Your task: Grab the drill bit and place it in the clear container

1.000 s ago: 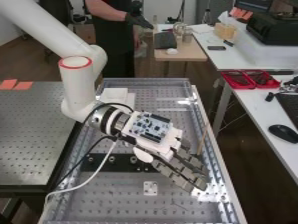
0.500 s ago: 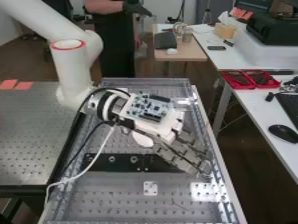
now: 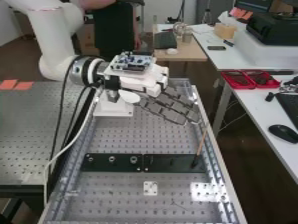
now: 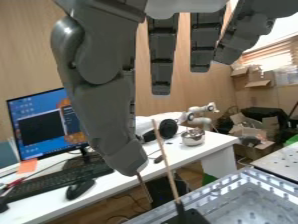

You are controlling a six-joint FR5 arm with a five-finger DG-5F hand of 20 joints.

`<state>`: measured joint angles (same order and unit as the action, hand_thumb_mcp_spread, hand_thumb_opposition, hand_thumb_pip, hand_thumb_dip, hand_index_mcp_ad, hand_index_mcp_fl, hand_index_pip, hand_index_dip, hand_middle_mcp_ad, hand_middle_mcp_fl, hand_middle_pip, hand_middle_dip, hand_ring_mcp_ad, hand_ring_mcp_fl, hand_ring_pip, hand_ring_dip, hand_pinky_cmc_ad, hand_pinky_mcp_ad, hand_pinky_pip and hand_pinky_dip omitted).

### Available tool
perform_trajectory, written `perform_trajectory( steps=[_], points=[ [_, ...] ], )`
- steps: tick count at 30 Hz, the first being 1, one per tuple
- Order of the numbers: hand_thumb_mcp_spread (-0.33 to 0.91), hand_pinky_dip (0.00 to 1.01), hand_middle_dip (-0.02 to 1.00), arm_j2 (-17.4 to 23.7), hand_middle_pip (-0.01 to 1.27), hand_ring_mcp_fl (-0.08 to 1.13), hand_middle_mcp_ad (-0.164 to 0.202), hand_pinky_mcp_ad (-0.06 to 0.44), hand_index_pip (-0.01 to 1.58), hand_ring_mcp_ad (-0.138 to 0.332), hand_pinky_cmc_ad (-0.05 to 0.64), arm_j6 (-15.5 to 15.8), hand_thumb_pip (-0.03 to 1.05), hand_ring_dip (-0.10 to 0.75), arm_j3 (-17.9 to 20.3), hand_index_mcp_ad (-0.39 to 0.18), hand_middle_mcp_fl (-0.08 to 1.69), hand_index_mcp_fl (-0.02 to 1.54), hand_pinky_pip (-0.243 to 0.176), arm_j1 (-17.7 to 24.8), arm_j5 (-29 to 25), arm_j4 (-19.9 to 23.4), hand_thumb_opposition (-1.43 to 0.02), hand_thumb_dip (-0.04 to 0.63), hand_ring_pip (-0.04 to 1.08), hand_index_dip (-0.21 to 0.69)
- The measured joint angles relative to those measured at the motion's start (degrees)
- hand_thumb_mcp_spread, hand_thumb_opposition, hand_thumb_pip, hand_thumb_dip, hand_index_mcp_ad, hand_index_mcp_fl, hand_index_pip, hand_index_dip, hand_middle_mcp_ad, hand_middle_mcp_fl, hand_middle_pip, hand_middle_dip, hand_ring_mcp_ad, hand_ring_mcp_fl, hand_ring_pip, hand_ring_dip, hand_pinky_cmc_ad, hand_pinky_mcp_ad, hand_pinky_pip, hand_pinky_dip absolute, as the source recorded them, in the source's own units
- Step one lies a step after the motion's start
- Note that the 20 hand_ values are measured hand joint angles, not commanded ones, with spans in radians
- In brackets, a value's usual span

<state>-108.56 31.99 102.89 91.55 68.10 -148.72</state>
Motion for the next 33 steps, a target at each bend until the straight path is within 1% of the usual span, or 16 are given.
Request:
perform_trajectory(
  steps=[3, 6, 12, 16, 19, 23, 25, 27, 30, 33],
  points=[
    [0.77, 0.14, 0.22, 1.88, 0.13, 0.15, 0.075, 0.168, 0.77, 0.211, 0.330, -0.55, 0.42, -0.007, 1.74, -0.140, 0.38, 0.96, -0.098, 2.12, -0.53, -0.46, -1.00, 0.333, 0.10, 0.443],
    [0.77, 0.14, 0.22, 2.80, 0.14, 0.15, 0.075, 0.171, 0.77, 0.208, 0.333, -1.39, 0.42, -0.007, 2.76, -0.140, 0.39, 0.96, -0.098, 4.12, -1.16, -0.93, -1.00, 0.333, 0.10, 0.443],
    [0.77, 0.14, 0.22, 3.25, 0.13, 0.16, 0.075, 0.171, 0.73, 0.211, 0.332, -2.27, 0.42, -0.002, 2.97, -0.140, 0.39, 0.99, -0.098, 7.28, -1.31, -2.06, -1.01, 0.333, 0.10, 0.461],
    [0.77, 0.14, 0.22, 2.88, 0.13, 0.16, 0.075, 0.168, 0.73, 0.211, 0.332, -3.32, 0.42, 0.000, 1.99, -0.140, 0.39, 0.99, -0.098, 10.07, 0.00, -3.16, -1.01, 0.333, 0.11, 0.468],
    [0.77, 0.14, 0.22, 2.01, 0.13, 0.16, 0.075, 0.168, 0.71, 0.211, 0.332, -3.83, 0.42, 0.000, 0.79, -0.140, 0.39, 1.01, -0.098, 11.30, 1.31, -3.89, -1.01, 0.333, 0.10, 0.468],
    [0.77, 0.14, 0.22, 0.92, 0.13, 0.16, 0.075, 0.168, 0.72, 0.211, 0.330, -4.53, 0.42, 0.005, -0.56, -0.140, 0.39, 1.01, -0.098, 12.36, 2.76, -4.46, -1.01, 0.333, 0.10, 0.476],
    [0.77, 0.14, 0.22, 0.23, 0.13, 0.16, 0.075, 0.171, 0.71, 0.211, 0.330, -4.81, 0.42, 0.005, -1.37, -0.140, 0.39, 1.01, -0.098, 12.89, 4.62, -4.73, -1.01, 0.333, 0.10, 0.478],
    [0.77, 0.14, 0.22, -0.49, 0.13, 0.16, 0.075, 0.168, 0.71, 0.211, 0.337, -5.14, 0.42, 0.005, -2.31, -0.140, 0.39, 1.01, -0.098, 13.35, 5.22, -5.20, -1.01, 0.333, 0.10, 0.485],
    [0.77, 0.14, 0.22, -1.50, 0.14, 0.16, 0.075, 0.171, 0.71, 0.211, 0.330, -5.57, 0.42, 0.005, -3.60, -0.140, 0.39, 1.01, -0.098, 14.17, 5.08, -5.80, -1.01, 0.333, 0.10, 0.487],
    [0.77, 0.14, 0.22, -2.30, 0.13, 0.16, 0.075, 0.168, 0.70, 0.211, 0.330, -5.85, 0.42, 0.005, -4.39, -0.140, 0.39, 1.01, -0.098, 14.35, 7.05, -6.12, -1.01, 0.333, 0.10, 0.494]
  ],
)
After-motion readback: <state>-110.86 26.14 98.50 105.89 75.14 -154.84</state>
